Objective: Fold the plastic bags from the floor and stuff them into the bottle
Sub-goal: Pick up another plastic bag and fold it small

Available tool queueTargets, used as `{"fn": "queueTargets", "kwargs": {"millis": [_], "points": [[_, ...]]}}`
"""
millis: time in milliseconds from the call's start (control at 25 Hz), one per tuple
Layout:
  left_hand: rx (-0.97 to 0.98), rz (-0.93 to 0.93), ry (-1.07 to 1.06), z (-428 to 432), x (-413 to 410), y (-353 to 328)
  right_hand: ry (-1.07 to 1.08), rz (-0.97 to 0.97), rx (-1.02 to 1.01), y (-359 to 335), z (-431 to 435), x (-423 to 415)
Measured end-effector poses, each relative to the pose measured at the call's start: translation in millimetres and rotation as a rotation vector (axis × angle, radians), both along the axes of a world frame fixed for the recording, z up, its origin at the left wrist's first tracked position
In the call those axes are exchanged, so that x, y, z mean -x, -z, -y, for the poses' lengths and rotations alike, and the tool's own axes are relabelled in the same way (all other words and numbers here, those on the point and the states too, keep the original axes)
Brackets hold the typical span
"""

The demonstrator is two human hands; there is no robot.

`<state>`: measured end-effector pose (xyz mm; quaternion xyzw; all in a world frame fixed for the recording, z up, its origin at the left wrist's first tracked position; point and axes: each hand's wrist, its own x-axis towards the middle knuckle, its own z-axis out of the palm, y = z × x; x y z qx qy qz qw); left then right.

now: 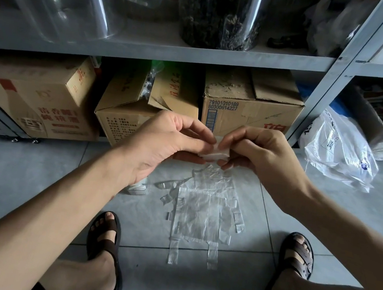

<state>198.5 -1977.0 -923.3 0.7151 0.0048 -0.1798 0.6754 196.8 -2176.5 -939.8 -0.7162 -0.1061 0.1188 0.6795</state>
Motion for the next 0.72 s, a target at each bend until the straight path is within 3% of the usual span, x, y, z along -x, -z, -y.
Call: {"fn": "queueTargets", "kwargs": {"millis": [280, 720], "points": [[-0.182, 0.192, -0.004, -2, 0, 5, -0.004, 0.012, 0.102, 1, -4, 2], [-0.177, 0.273, -0.048, -14, -3, 7, 0.052, -0.017, 0.032, 0, -17, -4]]}}
